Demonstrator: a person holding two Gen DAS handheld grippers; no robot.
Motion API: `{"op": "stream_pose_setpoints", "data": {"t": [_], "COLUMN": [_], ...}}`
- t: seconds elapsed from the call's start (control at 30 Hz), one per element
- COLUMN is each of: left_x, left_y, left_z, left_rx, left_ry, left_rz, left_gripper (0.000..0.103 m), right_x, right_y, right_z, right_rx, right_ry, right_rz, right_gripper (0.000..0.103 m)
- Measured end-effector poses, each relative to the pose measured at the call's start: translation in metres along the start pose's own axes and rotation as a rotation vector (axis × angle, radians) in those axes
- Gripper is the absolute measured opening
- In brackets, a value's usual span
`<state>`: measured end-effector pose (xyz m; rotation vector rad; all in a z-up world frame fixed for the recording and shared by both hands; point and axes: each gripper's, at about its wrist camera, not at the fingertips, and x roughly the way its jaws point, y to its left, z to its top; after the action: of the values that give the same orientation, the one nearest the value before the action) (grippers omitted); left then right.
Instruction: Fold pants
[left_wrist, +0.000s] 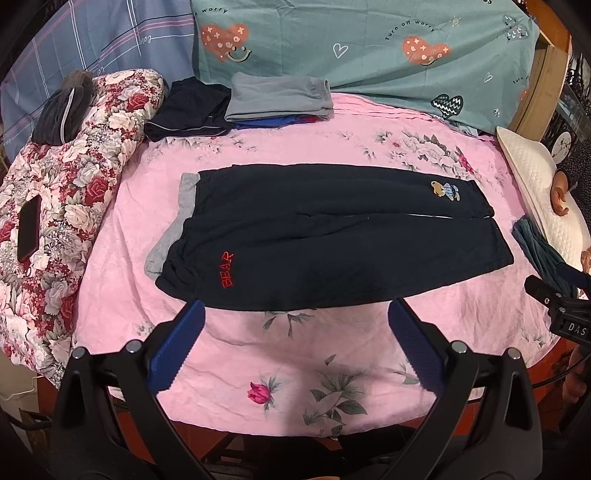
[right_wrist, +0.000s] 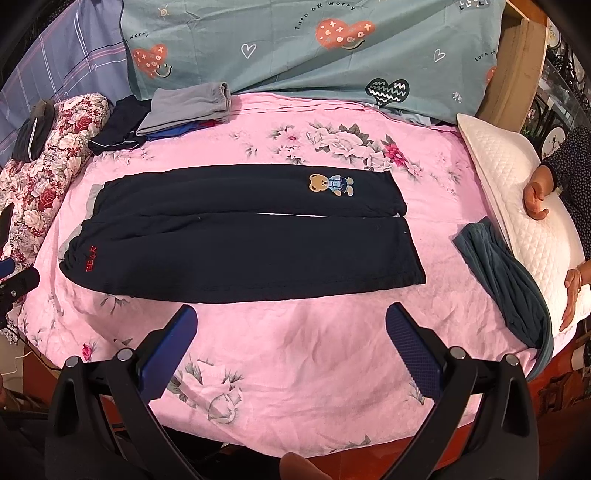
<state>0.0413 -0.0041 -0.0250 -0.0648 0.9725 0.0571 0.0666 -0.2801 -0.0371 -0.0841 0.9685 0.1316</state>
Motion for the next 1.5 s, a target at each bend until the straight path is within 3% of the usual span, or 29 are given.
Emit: {"op": "stream_pose_setpoints", "data": {"t": [1.5], "left_x": [0.03], "left_y": [-0.022], "left_z": [0.033], "left_rx": [0.011], "left_ry": [0.025], "left_rz": [0.007], "left_gripper": [0.101], "right_x": [0.03], "right_y": [-0.013], "right_z": [0.029], "right_rx": [-0.019], "right_ry": [0.03], "right_rz": [0.011], "right_gripper": [0.102]}}
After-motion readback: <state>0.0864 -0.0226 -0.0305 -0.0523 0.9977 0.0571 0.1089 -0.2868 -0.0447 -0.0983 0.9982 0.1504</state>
